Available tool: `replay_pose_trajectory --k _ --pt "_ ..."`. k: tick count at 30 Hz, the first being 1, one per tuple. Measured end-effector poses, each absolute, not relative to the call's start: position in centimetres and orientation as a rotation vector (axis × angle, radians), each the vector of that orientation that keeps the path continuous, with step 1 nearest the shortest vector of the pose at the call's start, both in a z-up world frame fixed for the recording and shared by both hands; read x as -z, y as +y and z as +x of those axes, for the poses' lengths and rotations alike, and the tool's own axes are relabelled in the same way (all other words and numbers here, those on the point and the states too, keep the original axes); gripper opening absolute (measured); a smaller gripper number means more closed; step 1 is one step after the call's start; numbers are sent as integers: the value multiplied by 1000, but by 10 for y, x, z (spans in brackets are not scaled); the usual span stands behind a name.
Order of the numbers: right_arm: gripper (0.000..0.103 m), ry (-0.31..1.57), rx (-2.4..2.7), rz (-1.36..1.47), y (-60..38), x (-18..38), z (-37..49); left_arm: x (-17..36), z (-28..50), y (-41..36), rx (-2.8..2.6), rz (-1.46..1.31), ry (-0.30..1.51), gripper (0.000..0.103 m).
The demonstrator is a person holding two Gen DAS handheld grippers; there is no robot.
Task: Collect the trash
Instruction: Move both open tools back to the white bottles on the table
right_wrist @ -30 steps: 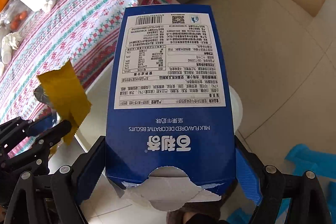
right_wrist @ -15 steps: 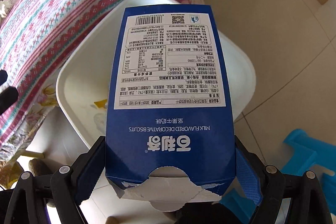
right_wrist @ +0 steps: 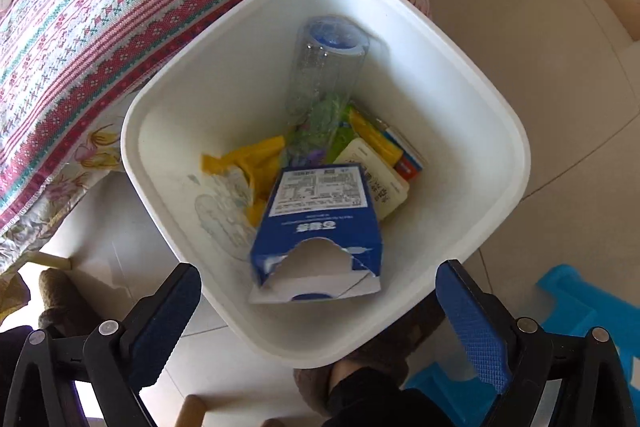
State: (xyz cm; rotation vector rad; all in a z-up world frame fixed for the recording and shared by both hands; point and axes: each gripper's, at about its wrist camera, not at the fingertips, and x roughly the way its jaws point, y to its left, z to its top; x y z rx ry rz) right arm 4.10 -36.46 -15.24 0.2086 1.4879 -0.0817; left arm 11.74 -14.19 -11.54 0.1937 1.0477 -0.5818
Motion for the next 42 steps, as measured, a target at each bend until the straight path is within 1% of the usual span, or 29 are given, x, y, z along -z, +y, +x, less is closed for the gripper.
replay_pose_trajectory --k 2,4,7,9,12,17,21,24,28,33,39,42 --pt "97 1480 78 216 -361 148 44 113 118 -136 572 187 1047 64" --pt "97 1467 75 215 -359 143 47 110 119 -130 558 179 1043 69" --pt "97 1436 61 213 -351 134 53 106 121 -120 535 167 1034 71" --pt "97 1408 48 194 -342 126 57 104 122 -113 514 162 1030 73" --pt "97 1370 29 157 -326 115 67 101 125 -101 471 158 1020 79" --pt "98 1326 2 108 -297 103 82 96 130 -77 412 130 1011 84" --pt "102 1269 -13 77 -274 92 95 92 136 -53 344 93 1001 92" --pt "102 1220 -31 51 -254 84 105 89 142 -32 286 64 999 98" --pt "102 1181 -61 -8 -224 78 116 87 150 -1 200 14 998 103" --pt "102 1156 -105 -58 -190 79 130 83 163 43 84 -42 990 103" --pt "103 1139 -163 -10 -162 75 163 71 193 106 -100 -138 910 103" --pt "102 1108 -180 -35 -146 70 185 78 221 131 -149 -173 967 103"
